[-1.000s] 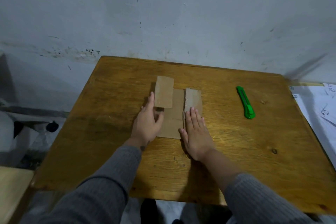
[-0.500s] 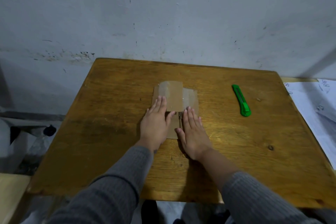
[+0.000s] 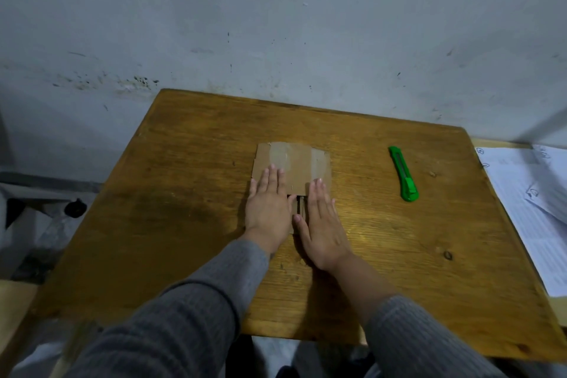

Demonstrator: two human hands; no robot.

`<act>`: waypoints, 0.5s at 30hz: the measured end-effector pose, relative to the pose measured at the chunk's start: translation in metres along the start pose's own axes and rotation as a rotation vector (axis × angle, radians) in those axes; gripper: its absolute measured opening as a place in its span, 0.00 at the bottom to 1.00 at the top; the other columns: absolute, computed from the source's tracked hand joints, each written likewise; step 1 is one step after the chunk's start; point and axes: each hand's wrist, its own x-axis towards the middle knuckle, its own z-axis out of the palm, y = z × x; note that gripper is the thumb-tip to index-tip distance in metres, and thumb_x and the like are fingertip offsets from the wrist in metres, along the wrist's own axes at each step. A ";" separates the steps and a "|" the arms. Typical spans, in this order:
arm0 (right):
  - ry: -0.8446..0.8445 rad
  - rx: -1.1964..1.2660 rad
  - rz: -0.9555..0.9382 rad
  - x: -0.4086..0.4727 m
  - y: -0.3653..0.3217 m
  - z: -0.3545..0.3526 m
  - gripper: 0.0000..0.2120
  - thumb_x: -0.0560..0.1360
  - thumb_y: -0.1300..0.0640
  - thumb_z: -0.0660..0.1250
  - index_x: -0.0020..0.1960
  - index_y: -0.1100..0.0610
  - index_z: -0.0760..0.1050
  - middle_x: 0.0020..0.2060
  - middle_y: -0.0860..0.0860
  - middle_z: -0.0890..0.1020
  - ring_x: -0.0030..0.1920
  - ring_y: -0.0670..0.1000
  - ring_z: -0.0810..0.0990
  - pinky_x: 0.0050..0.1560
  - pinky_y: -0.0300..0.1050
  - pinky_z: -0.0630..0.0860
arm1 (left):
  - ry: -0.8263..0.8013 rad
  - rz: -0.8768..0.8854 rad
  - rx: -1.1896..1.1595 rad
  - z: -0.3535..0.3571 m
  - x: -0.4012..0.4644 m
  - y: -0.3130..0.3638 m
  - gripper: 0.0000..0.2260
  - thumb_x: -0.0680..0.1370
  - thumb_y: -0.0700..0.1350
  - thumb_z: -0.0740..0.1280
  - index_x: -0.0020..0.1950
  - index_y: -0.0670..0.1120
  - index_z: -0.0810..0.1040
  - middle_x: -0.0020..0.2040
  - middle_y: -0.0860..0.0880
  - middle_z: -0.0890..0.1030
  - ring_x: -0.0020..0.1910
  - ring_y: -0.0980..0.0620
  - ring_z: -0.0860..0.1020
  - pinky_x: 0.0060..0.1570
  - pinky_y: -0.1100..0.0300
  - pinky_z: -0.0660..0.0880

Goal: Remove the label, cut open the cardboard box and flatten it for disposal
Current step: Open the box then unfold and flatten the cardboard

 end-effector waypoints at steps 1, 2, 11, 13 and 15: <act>-0.011 -0.019 0.000 0.000 0.000 0.000 0.31 0.82 0.45 0.45 0.75 0.55 0.31 0.74 0.50 0.32 0.74 0.47 0.31 0.74 0.47 0.34 | -0.014 -0.005 0.019 0.000 0.000 0.002 0.26 0.84 0.52 0.42 0.78 0.41 0.40 0.79 0.43 0.41 0.78 0.47 0.41 0.76 0.48 0.40; -0.024 -0.036 -0.004 0.001 0.000 -0.001 0.30 0.82 0.46 0.44 0.75 0.55 0.32 0.74 0.50 0.31 0.74 0.48 0.30 0.74 0.47 0.34 | -0.028 -0.009 0.036 -0.001 0.000 0.003 0.26 0.84 0.51 0.42 0.77 0.40 0.39 0.79 0.42 0.40 0.78 0.47 0.40 0.75 0.47 0.40; -0.081 -0.122 -0.005 0.003 0.000 -0.003 0.30 0.80 0.43 0.39 0.77 0.55 0.37 0.76 0.49 0.37 0.75 0.49 0.31 0.75 0.49 0.36 | -0.014 0.292 -0.529 -0.016 -0.007 -0.047 0.22 0.84 0.47 0.46 0.79 0.46 0.51 0.79 0.50 0.53 0.77 0.58 0.50 0.76 0.56 0.49; -0.077 -0.128 -0.003 0.003 0.000 -0.003 0.30 0.81 0.43 0.40 0.77 0.55 0.37 0.77 0.49 0.37 0.75 0.49 0.32 0.75 0.50 0.36 | 0.105 0.229 -0.783 -0.017 -0.009 -0.054 0.22 0.84 0.47 0.48 0.79 0.49 0.53 0.78 0.52 0.58 0.76 0.59 0.55 0.75 0.57 0.54; -0.066 -0.131 -0.012 0.003 0.001 -0.003 0.33 0.78 0.39 0.36 0.77 0.56 0.38 0.77 0.49 0.38 0.75 0.49 0.32 0.74 0.49 0.36 | 0.180 0.141 -0.861 -0.017 -0.007 -0.059 0.22 0.84 0.47 0.49 0.79 0.51 0.52 0.77 0.54 0.58 0.75 0.60 0.55 0.74 0.59 0.53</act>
